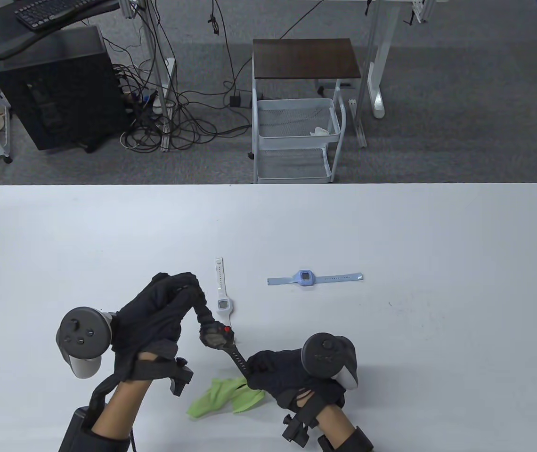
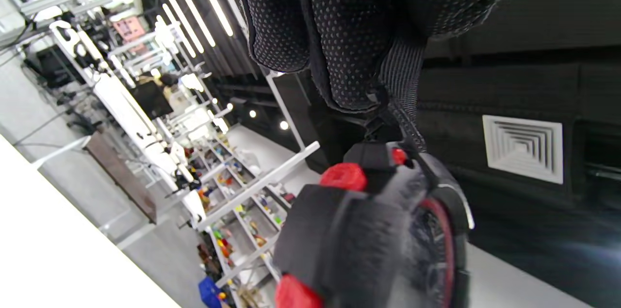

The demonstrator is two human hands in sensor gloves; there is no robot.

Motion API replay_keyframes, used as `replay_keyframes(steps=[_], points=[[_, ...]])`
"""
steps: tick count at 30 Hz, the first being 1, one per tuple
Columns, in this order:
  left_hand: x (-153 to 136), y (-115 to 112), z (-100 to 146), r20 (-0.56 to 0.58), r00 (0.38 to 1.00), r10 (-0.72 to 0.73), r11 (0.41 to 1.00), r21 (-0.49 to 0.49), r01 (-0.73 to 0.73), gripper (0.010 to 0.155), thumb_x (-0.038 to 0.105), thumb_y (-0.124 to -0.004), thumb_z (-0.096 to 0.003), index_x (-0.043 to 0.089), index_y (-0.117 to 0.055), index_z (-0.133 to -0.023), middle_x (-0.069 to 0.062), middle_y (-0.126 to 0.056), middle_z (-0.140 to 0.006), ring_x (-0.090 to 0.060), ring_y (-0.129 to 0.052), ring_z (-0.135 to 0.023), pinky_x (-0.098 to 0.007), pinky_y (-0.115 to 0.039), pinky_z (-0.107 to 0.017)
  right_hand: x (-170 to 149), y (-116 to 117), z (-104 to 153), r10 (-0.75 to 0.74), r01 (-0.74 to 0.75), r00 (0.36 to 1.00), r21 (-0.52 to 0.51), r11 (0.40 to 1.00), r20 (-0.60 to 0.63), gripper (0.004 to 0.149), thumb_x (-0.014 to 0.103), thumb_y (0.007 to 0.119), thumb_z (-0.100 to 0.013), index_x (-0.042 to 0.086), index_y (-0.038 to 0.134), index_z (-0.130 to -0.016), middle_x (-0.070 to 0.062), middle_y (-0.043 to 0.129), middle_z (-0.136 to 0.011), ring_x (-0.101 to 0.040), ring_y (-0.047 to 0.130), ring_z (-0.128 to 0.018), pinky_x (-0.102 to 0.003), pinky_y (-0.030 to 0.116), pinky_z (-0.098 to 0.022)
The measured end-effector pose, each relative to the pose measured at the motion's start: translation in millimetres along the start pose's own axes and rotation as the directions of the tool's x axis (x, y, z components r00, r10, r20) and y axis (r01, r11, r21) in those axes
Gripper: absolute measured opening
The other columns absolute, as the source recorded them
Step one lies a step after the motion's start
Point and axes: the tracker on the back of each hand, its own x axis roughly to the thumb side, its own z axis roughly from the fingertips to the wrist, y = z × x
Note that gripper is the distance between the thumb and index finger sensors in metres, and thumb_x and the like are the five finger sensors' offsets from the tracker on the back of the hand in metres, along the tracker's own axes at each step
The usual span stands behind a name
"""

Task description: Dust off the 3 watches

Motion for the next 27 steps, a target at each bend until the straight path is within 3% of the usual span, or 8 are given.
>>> replay_keyframes(steps=[6, 15, 27], points=[[-4, 1, 4, 0.012, 0.999, -0.032, 0.999, 0.006, 0.032, 0.044, 0.057, -0.074, -0.0567, 0.026, -0.080, -0.088, 0.013, -0.098, -0.075, -0.013, -0.090, -0.091, -0.058, -0.056, -0.077, -2, 21, -3, 0.042, -0.040, 0.998, -0.034, 0.999, 0.043, 0.038, 0.038, 0.087, -0.037, 0.017, 0.092, -0.068, -0.008, 0.108, -0.052, -0.031, 0.104, -0.039, -0.063, 0.067, -0.049], [-8, 7, 4, 0.046, 0.998, -0.047, 0.999, 0.002, 0.047, 0.044, 0.057, -0.074, -0.0570, 0.026, -0.080, -0.087, 0.014, -0.099, -0.073, -0.013, -0.091, -0.091, -0.058, -0.056, -0.078, -12, 15, -1, 0.021, -0.015, 0.999, -0.124, 0.992, 0.049, 0.038, 0.036, 0.087, -0.038, 0.015, 0.091, -0.070, -0.011, 0.106, -0.054, -0.034, 0.102, -0.043, -0.066, 0.063, -0.050], [-5, -10, -12, 0.134, 0.989, -0.066, 0.997, -0.041, 0.073, 0.043, 0.056, -0.073, -0.0576, 0.026, -0.080, -0.088, 0.017, -0.100, -0.067, -0.011, -0.096, -0.084, -0.056, -0.059, -0.077, -13, 15, -3, 0.028, -0.020, 0.997, -0.128, 0.992, 0.068, 0.038, 0.038, 0.087, -0.038, 0.017, 0.092, -0.070, -0.012, 0.105, -0.057, -0.036, 0.100, -0.046, -0.068, 0.060, -0.051]])
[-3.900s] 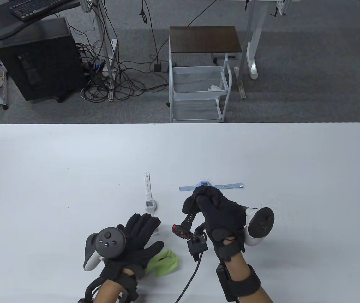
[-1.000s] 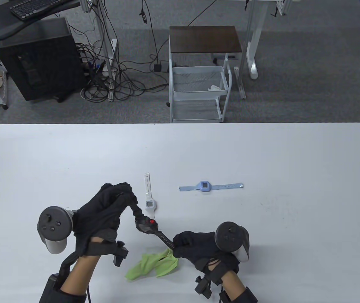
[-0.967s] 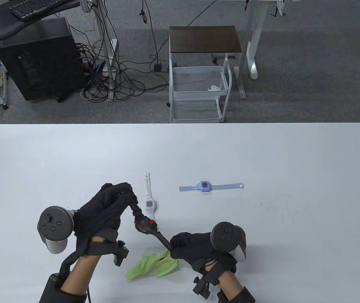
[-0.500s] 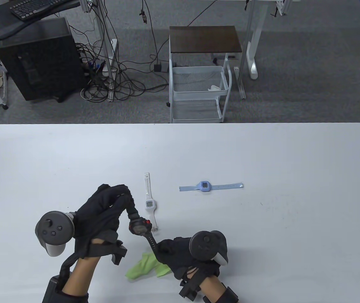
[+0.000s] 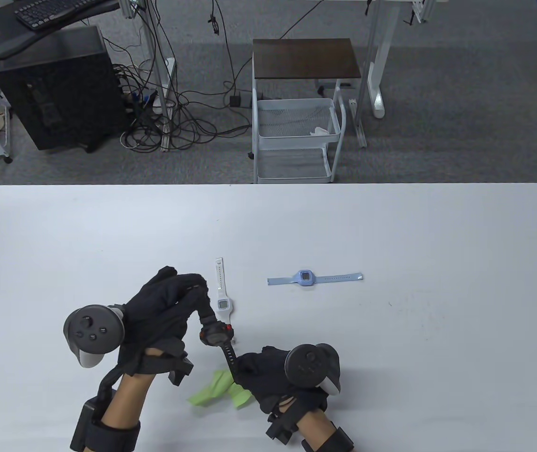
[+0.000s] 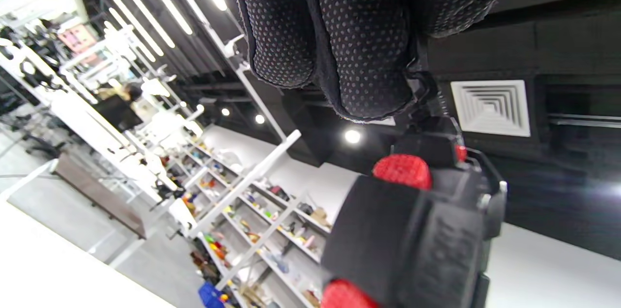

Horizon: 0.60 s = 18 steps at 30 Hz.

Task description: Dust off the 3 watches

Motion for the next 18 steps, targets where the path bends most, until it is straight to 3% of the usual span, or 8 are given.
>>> replay_keyframes(steps=[7, 10, 12, 14, 18], points=[[3, 0, -12, 0.019, 0.999, 0.045, 0.998, -0.054, -0.044, 0.044, 0.056, -0.073, -0.0574, 0.025, -0.080, -0.088, 0.016, -0.100, -0.066, -0.012, -0.097, -0.083, -0.056, -0.060, -0.076, -1, -24, 3, 0.037, -0.036, 0.999, -0.026, 0.999, 0.013, 0.050, 0.037, 0.089, -0.038, 0.010, 0.085, -0.080, -0.020, 0.098, -0.068, -0.044, 0.092, -0.056, -0.072, 0.052, -0.054], [-1, 2, -12, 0.015, 1.000, 0.026, 0.998, -0.050, -0.025, 0.044, 0.055, -0.073, -0.0575, 0.025, -0.080, -0.088, 0.016, -0.100, -0.066, -0.012, -0.097, -0.083, -0.056, -0.060, -0.076, -8, -28, 4, 0.138, -0.138, 0.990, 0.087, 0.987, 0.005, 0.058, 0.036, 0.090, -0.038, 0.010, 0.078, -0.088, -0.023, 0.087, -0.082, -0.047, 0.081, -0.070, -0.076, 0.043, -0.056], [-7, 4, -11, 0.002, 0.999, 0.032, 0.998, -0.048, -0.032, 0.043, 0.055, -0.073, -0.0576, 0.025, -0.080, -0.088, 0.016, -0.100, -0.066, -0.012, -0.097, -0.083, -0.056, -0.060, -0.076, -16, -24, 4, 0.259, -0.240, 0.965, 0.282, 0.929, -0.033, 0.067, 0.035, 0.091, -0.037, 0.011, 0.069, -0.095, -0.024, 0.070, -0.096, -0.050, 0.065, -0.083, -0.078, 0.031, -0.058], [-11, 3, -10, -0.012, 0.999, 0.049, 0.997, -0.053, -0.050, 0.043, 0.055, -0.073, -0.0576, 0.025, -0.080, -0.088, 0.016, -0.100, -0.066, -0.012, -0.097, -0.083, -0.056, -0.060, -0.076, -22, -18, 5, 0.341, -0.297, 0.939, 0.388, 0.873, -0.050, 0.075, 0.035, 0.091, -0.036, 0.016, 0.059, -0.101, -0.025, 0.055, -0.104, -0.051, 0.051, -0.091, -0.079, 0.021, -0.058], [-13, 2, -9, -0.020, 0.998, 0.062, 0.996, -0.064, -0.063, 0.044, 0.055, -0.073, -0.0578, 0.024, -0.080, -0.088, 0.016, -0.100, -0.065, -0.013, -0.097, -0.083, -0.056, -0.060, -0.076, -29, -7, 2, 0.400, -0.330, 0.914, 0.454, 0.828, -0.065, 0.078, 0.037, 0.091, -0.037, 0.024, 0.053, -0.104, -0.025, 0.043, -0.108, -0.052, 0.039, -0.095, -0.079, 0.014, -0.057]])
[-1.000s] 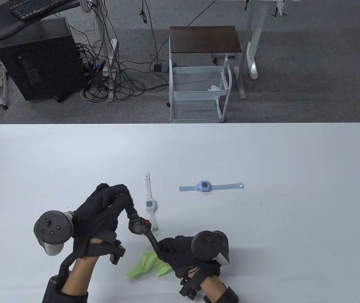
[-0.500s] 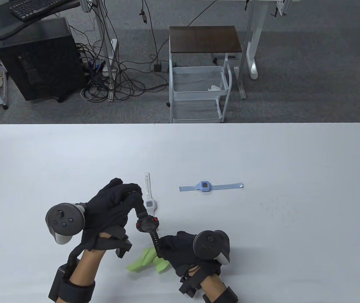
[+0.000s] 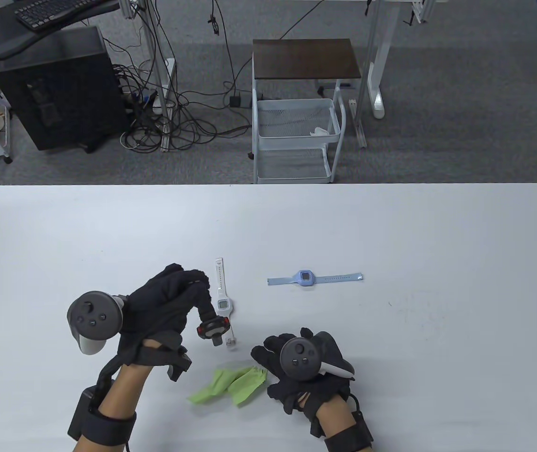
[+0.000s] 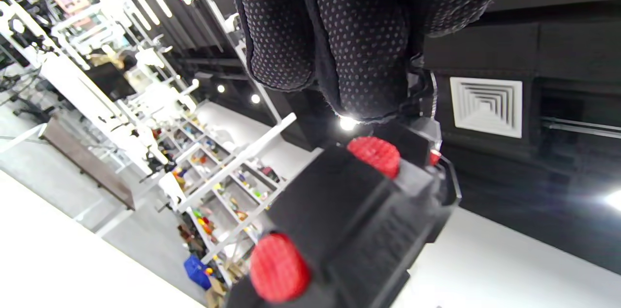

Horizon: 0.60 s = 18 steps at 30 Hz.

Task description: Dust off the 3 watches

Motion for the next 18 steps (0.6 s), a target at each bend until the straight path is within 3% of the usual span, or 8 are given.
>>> replay_keyframes(steps=[6, 12, 18], points=[[5, 1, -1, 0.007, 1.000, -0.005, 1.000, -0.006, 0.005, 0.044, 0.055, -0.072, -0.0579, 0.024, -0.080, -0.088, 0.016, -0.100, -0.066, -0.012, -0.097, -0.083, -0.057, -0.060, -0.076, 5, 6, -11, 0.075, -0.075, 0.997, -0.033, 0.997, 0.000, 0.067, 0.039, 0.090, -0.038, 0.025, 0.068, -0.099, -0.027, 0.051, -0.106, -0.053, 0.047, -0.093, -0.080, 0.016, -0.056], [6, 1, -1, 0.002, 1.000, 0.003, 1.000, -0.004, -0.003, 0.044, 0.055, -0.072, -0.0579, 0.024, -0.080, -0.088, 0.015, -0.100, -0.065, -0.013, -0.097, -0.083, -0.057, -0.060, -0.075, 11, 5, -14, 0.107, -0.103, 0.994, -0.129, 0.986, 0.023, 0.049, 0.038, 0.089, -0.038, 0.020, 0.087, -0.084, -0.026, 0.069, -0.099, -0.052, 0.065, -0.085, -0.081, 0.022, -0.055], [8, 1, -1, 0.000, 0.999, 0.044, 0.999, 0.001, -0.044, 0.044, 0.055, -0.072, -0.0580, 0.023, -0.080, -0.087, 0.015, -0.100, -0.065, -0.013, -0.097, -0.082, -0.057, -0.060, -0.075, 4, -1, -7, 0.011, -0.004, 1.000, -0.239, 0.971, 0.027, 0.043, 0.041, 0.087, -0.039, 0.018, 0.093, -0.075, -0.024, 0.081, -0.090, -0.050, 0.076, -0.077, -0.081, 0.029, -0.053]])
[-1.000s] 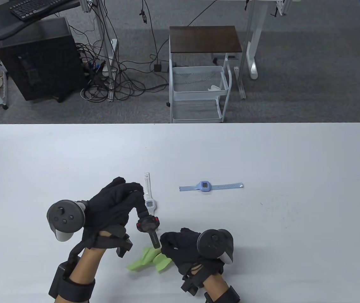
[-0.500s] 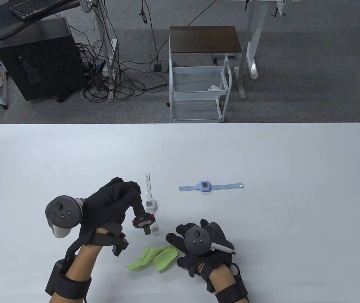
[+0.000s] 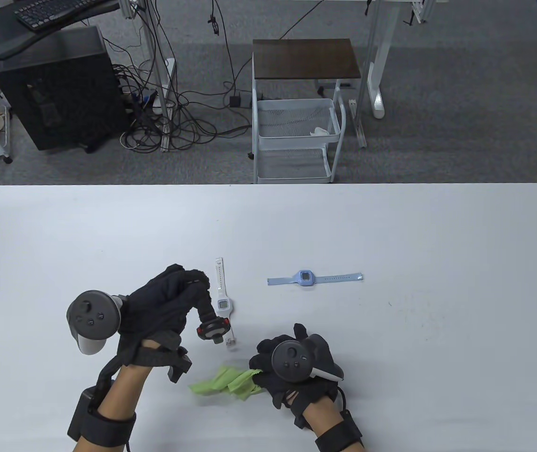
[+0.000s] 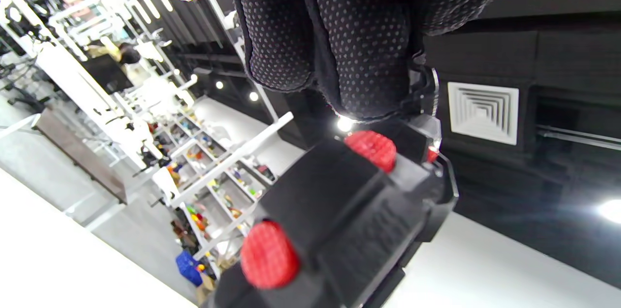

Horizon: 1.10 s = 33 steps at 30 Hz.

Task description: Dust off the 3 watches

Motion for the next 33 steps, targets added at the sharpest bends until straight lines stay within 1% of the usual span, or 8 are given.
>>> replay_keyframes(steps=[3, 9, 11, 15, 17, 26, 28, 33], points=[[2, 0, 0, 0.002, 1.000, 0.019, 1.000, 0.001, -0.019, 0.044, 0.054, -0.072, -0.0582, 0.023, -0.080, -0.088, 0.015, -0.100, -0.065, -0.013, -0.097, -0.082, -0.056, -0.060, -0.075, -5, -6, 4, -0.046, 0.045, 0.999, -0.051, 0.998, -0.020, 0.042, 0.041, 0.086, -0.039, 0.018, 0.093, -0.074, -0.023, 0.084, -0.088, -0.049, 0.080, -0.074, -0.081, 0.031, -0.053], [7, -3, 0, 0.010, 0.998, 0.069, 0.997, -0.015, -0.069, 0.044, 0.054, -0.072, -0.0583, 0.022, -0.080, -0.087, 0.015, -0.100, -0.064, -0.013, -0.098, -0.081, -0.057, -0.061, -0.075, -18, -23, 12, -0.166, 0.149, 0.984, -0.213, 0.966, -0.064, 0.042, 0.040, 0.085, -0.039, 0.018, 0.093, -0.073, -0.021, 0.091, -0.081, -0.046, 0.088, -0.068, -0.080, 0.036, -0.052], [10, -5, -1, 0.013, 0.997, 0.082, 0.996, -0.026, -0.082, 0.044, 0.054, -0.072, -0.0584, 0.022, -0.080, -0.087, 0.015, -0.100, -0.064, -0.013, -0.098, -0.081, -0.056, -0.061, -0.075, -23, -28, 15, -0.220, 0.192, 0.972, -0.277, 0.941, -0.075, 0.041, 0.040, 0.084, -0.039, 0.018, 0.093, -0.073, -0.021, 0.094, -0.079, -0.045, 0.091, -0.066, -0.080, 0.039, -0.052], [15, -10, -1, 0.019, 0.992, 0.126, 0.991, -0.052, -0.125, 0.044, 0.054, -0.072, -0.0584, 0.022, -0.080, -0.087, 0.015, -0.100, -0.063, -0.013, -0.098, -0.080, -0.056, -0.061, -0.075, -30, -35, 21, -0.365, 0.306, 0.928, -0.410, 0.859, -0.072, 0.041, 0.039, 0.084, -0.040, 0.016, 0.092, -0.073, -0.020, 0.098, -0.074, -0.043, 0.095, -0.061, -0.079, 0.042, -0.051], [18, -12, -1, 0.021, 0.989, 0.146, 0.987, -0.065, -0.145, 0.044, 0.053, -0.072, -0.0584, 0.021, -0.080, -0.087, 0.015, -0.100, -0.063, -0.013, -0.099, -0.079, -0.056, -0.061, -0.074, -32, -37, 24, -0.415, 0.343, 0.907, -0.456, 0.821, -0.065, 0.041, 0.039, 0.083, -0.040, 0.015, 0.091, -0.073, -0.020, 0.099, -0.072, -0.043, 0.097, -0.059, -0.078, 0.044, -0.052], [27, -29, 0, 0.019, 0.980, 0.198, 0.972, -0.132, -0.194, 0.044, 0.053, -0.072, -0.0584, 0.021, -0.080, -0.087, 0.015, -0.100, -0.062, -0.013, -0.099, -0.078, -0.056, -0.061, -0.074, -31, -39, 29, -0.524, 0.431, 0.852, -0.556, 0.711, -0.010, 0.043, 0.040, 0.081, -0.041, 0.009, 0.089, -0.071, -0.017, 0.106, -0.059, -0.035, 0.106, -0.046, -0.073, 0.053, -0.051], [25, -33, 1, 0.011, 0.979, 0.204, 0.969, -0.147, -0.200, 0.044, 0.053, -0.072, -0.0584, 0.020, -0.080, -0.087, 0.015, -0.100, -0.062, -0.013, -0.099, -0.078, -0.056, -0.062, -0.074, -29, -38, 28, -0.535, 0.449, 0.845, -0.552, 0.703, 0.007, 0.044, 0.040, 0.081, -0.041, 0.009, 0.089, -0.071, -0.016, 0.106, -0.059, -0.035, 0.106, -0.046, -0.072, 0.053, -0.051], [20, -38, 0, -0.014, 0.974, 0.225, 0.962, -0.158, -0.225, 0.044, 0.053, -0.072, -0.0586, 0.020, -0.080, -0.087, 0.015, -0.100, -0.062, -0.013, -0.099, -0.078, -0.056, -0.061, -0.074, -23, -35, 26, -0.573, 0.522, 0.816, -0.522, 0.675, 0.075, 0.043, 0.040, 0.079, -0.042, 0.010, 0.087, -0.073, -0.017, 0.103, -0.063, -0.037, 0.104, -0.050, -0.074, 0.050, -0.051]])
